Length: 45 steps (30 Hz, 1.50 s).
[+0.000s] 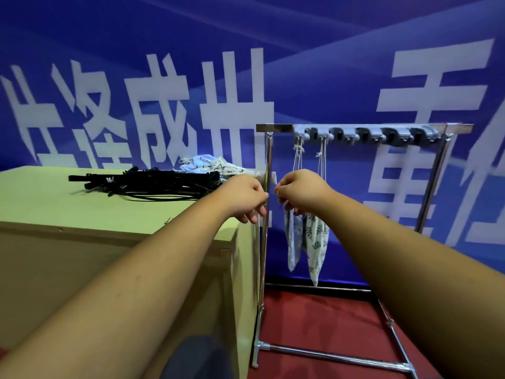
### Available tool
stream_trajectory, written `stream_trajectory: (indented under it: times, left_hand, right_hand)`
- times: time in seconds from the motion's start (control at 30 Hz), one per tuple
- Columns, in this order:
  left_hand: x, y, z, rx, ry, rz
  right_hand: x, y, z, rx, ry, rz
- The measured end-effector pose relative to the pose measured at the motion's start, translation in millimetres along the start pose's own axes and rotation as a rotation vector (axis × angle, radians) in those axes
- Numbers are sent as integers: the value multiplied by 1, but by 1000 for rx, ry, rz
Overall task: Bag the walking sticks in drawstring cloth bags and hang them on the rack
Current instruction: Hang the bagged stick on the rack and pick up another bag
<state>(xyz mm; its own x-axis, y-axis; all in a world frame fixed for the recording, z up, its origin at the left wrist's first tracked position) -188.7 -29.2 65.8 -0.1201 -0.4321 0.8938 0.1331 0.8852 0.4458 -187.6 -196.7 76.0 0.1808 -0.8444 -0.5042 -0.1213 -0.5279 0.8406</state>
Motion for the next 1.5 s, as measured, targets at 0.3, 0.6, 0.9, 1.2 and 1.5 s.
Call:
stream_trajectory:
  times: [0.3, 0.6, 0.9, 1.2, 1.5]
  left_hand:
    - [-44, 76, -1, 112, 87, 44]
    - [-65, 119, -51, 234, 34, 115]
    - [-63, 99, -165, 236, -357, -1017]
    - [-86, 62, -274, -38, 55, -1589]
    - [-79, 68, -288, 203, 21, -1011]
  right_hand:
    - [-45, -45, -28, -100, 88, 14]
    - [-59, -82, -92, -86, 62, 42]
    - [-14, -123, -169, -41, -32, 72]
    - [20, -164, -216, -44, -25, -78]
    - [28, -149, -213, -9, -29, -191]
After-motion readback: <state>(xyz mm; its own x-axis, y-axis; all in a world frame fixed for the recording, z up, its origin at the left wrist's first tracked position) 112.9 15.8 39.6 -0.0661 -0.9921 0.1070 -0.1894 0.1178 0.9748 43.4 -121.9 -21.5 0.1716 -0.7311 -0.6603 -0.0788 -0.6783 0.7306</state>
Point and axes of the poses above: each hand's wrist, its own z-axis away from the middle knuckle, its own y-axis out of the back of the hand, x = y × z, the point moved 4 cm from there along -z, towards the middle knuckle, and after that the axes turned 15 degrees about z, right-handed, at the moved point
